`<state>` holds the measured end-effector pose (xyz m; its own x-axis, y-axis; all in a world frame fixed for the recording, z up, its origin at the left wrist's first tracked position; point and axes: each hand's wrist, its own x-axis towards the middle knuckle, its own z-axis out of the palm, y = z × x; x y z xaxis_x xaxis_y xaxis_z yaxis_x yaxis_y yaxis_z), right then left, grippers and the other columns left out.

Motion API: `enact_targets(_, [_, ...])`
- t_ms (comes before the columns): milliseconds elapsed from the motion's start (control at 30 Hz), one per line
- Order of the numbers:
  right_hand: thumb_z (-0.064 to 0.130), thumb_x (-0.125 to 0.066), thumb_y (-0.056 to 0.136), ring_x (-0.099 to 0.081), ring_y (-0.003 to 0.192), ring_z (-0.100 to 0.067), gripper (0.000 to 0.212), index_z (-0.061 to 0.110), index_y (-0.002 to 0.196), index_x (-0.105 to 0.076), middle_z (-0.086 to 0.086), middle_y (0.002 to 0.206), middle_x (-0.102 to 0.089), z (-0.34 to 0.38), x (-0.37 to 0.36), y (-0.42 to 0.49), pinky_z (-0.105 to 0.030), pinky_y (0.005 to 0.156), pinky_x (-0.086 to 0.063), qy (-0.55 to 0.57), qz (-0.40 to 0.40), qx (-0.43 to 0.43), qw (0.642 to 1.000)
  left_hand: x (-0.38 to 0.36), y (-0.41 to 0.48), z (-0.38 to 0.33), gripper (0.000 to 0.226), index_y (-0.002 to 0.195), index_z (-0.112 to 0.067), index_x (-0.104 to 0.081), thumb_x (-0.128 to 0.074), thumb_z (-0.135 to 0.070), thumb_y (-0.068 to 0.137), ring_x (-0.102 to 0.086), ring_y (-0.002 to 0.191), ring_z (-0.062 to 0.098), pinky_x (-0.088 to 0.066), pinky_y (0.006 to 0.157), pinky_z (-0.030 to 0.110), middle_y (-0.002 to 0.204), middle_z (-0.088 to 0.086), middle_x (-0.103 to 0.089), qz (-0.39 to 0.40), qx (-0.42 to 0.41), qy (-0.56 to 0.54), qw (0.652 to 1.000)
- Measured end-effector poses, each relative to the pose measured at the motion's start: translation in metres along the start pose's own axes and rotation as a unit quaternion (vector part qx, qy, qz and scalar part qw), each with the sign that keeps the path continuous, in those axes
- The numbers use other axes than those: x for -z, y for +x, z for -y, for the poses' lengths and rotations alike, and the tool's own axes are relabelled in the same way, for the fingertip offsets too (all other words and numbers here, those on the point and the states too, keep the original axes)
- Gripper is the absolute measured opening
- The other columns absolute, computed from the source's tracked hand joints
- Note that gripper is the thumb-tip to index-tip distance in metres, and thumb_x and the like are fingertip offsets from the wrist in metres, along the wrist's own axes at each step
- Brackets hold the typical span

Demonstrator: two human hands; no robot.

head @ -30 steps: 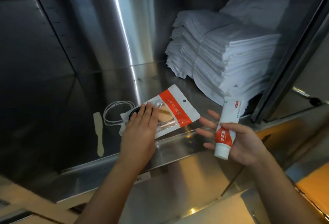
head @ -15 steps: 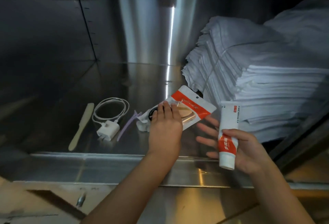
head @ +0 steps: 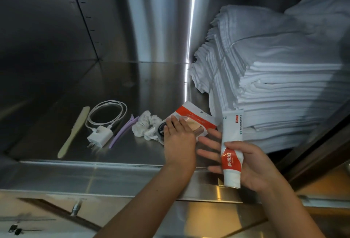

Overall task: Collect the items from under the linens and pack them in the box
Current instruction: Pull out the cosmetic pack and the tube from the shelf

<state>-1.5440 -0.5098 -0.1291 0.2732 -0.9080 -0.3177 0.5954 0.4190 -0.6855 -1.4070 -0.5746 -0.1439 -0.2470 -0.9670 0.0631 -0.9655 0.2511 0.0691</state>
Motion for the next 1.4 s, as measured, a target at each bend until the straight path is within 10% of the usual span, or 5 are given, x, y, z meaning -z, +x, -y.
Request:
enact_targets(300, [0.009, -0.046, 0.075, -0.066, 0.098, -0.033, 0.050, 0.012, 0.124, -0.054, -0.017, 0.117, -0.065, 0.002, -0.001, 0.000, -0.038, 0.059, -0.059, 0.005, 0.007, 0.005, 1.000, -0.001, 0.008, -0.011, 0.064, 0.145, 0.003, 0.004, -0.027, -0.033, 0.101, 0.002, 0.142, 0.037, -0.004, 0.114, 0.042, 0.153, 0.025, 0.002, 0.065, 0.036, -0.043, 0.996])
enact_targets(600, [0.011, -0.047, 0.077, -0.063, 0.103, -0.037, 0.047, 0.013, 0.124, -0.054, -0.019, 0.119, -0.063, -0.008, -0.008, 0.010, -0.041, 0.063, -0.058, 0.020, 0.012, 0.018, 1.000, 0.003, 0.012, 0.056, 0.067, 0.148, -0.015, -0.015, -0.030, -0.051, 0.093, 0.000, 0.143, 0.016, 0.008, 0.112, 0.039, 0.157, 0.003, -0.011, -0.036, -0.185, -0.075, 0.979])
enact_targets(933, [0.012, -0.053, 0.075, -0.062, 0.106, -0.037, 0.054, 0.010, 0.128, -0.049, -0.017, 0.120, -0.063, 0.007, -0.026, 0.030, -0.040, 0.063, -0.059, -0.050, -0.029, 0.018, 0.998, -0.005, -0.002, 0.059, 0.062, 0.148, -0.008, -0.012, -0.027, -0.043, 0.098, -0.010, 0.143, 0.026, -0.012, 0.114, 0.033, 0.155, 0.014, -0.012, -0.022, -0.165, -0.077, 0.983])
enact_targets(1100, [0.019, -0.051, 0.079, -0.061, 0.108, -0.036, 0.051, 0.004, 0.128, -0.050, -0.018, 0.122, -0.061, 0.007, -0.031, 0.044, -0.040, 0.066, -0.059, -0.046, -0.047, 0.012, 0.998, 0.003, -0.008, 0.069, 0.042, 0.139, -0.014, -0.037, -0.033, -0.024, 0.098, -0.044, 0.126, 0.020, -0.039, 0.097, 0.029, 0.144, 0.007, -0.041, -0.068, -0.122, -0.213, 0.967])
enact_targets(1400, [0.029, -0.040, 0.097, -0.065, 0.101, -0.033, 0.037, 0.002, 0.119, -0.052, -0.020, 0.111, -0.066, 0.005, -0.055, 0.087, -0.034, 0.068, -0.058, -0.108, -0.056, 0.021, 0.992, 0.015, -0.012, 0.100, 0.031, 0.117, -0.003, -0.062, -0.057, -0.002, 0.087, -0.052, 0.121, 0.025, -0.031, 0.093, 0.027, 0.126, 0.012, -0.059, -0.163, -0.118, -0.297, 0.933])
